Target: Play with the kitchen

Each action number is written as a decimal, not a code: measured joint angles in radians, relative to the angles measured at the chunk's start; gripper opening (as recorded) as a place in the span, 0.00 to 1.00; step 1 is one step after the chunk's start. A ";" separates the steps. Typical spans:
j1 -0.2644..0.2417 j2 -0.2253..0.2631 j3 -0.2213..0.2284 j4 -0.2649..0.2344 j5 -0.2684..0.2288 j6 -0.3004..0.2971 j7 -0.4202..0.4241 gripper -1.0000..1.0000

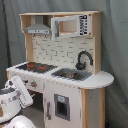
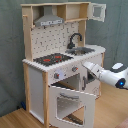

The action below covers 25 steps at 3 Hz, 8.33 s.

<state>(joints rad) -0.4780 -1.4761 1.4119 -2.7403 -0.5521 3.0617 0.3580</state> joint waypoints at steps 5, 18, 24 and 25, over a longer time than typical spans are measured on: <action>-0.278 -0.012 0.034 0.178 0.003 0.216 0.278 1.00; -0.345 -0.023 0.034 0.204 0.007 0.295 -0.857 0.00; -0.345 0.006 0.036 0.204 0.071 0.325 -0.686 1.00; -0.308 0.006 0.038 0.203 0.070 0.236 -0.646 1.00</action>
<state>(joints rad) -0.7856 -1.4704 1.4494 -2.5377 -0.4816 3.2981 -0.2883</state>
